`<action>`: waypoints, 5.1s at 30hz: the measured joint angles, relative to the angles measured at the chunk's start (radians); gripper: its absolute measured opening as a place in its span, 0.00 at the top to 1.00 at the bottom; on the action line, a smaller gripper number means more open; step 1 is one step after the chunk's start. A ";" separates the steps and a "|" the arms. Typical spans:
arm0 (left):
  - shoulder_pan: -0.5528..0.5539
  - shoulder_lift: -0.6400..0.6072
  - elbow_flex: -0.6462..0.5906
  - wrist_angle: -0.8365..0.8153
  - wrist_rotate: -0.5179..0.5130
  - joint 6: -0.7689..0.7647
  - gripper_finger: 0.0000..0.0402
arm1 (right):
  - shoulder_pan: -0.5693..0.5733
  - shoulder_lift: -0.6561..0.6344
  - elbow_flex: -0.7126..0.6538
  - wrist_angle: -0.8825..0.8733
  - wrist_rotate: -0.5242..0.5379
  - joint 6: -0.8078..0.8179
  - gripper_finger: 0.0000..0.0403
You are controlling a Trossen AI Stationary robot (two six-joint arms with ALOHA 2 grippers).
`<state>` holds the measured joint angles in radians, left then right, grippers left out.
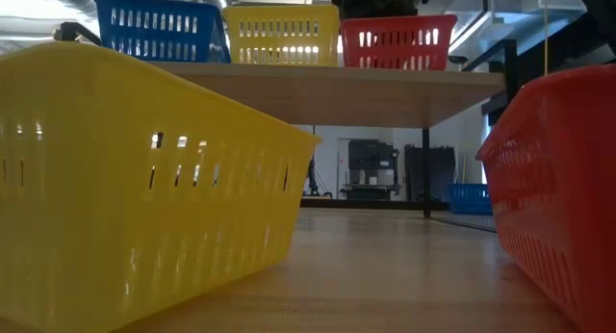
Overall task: Stack baskets on shelf by color
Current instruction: Put the top right red bin on the shelf, then stack the bottom blue bin on top of the blue bin on the shelf
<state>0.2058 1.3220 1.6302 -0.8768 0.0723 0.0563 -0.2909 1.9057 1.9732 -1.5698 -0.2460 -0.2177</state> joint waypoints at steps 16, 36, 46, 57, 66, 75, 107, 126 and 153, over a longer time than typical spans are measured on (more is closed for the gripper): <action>-0.051 -0.095 -0.001 -0.209 -0.215 -0.211 1.00 | -0.003 -0.181 -0.001 0.016 0.070 0.056 0.83; -0.482 -0.081 -0.001 -0.596 -0.163 -1.161 1.00 | -0.002 -0.413 -0.001 0.080 0.070 -0.050 0.83; -0.727 -0.085 -0.008 -0.693 -0.166 -1.290 1.00 | 0.000 -0.419 -0.001 0.077 0.047 -0.101 0.83; -1.019 -0.099 -0.127 -0.648 -0.212 -1.389 1.00 | 0.073 -0.431 0.000 0.084 -0.044 0.016 0.83; -1.183 -0.098 -0.286 -0.455 -0.201 -1.411 1.00 | 0.193 -0.431 0.000 0.172 -0.044 0.135 0.83; -1.182 -0.098 -0.432 -0.420 -0.171 -1.376 0.97 | 0.222 -0.431 0.000 0.232 -0.044 0.168 0.83; -1.180 -0.098 -0.525 -0.316 -0.177 -1.168 0.84 | 0.222 -0.430 0.000 0.244 -0.043 0.243 0.83; -1.230 0.129 -0.524 -0.208 -0.285 -0.823 0.82 | 0.222 -0.430 0.000 0.243 -0.044 0.239 0.83; -1.230 0.352 -0.524 -0.101 -0.254 -0.803 0.82 | 0.221 -0.430 0.000 0.240 -0.053 0.208 0.83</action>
<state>-1.0241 1.6741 1.1061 -0.9779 -0.1822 -0.7467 -0.0695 1.4761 1.9732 -1.3295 -0.2993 -0.0099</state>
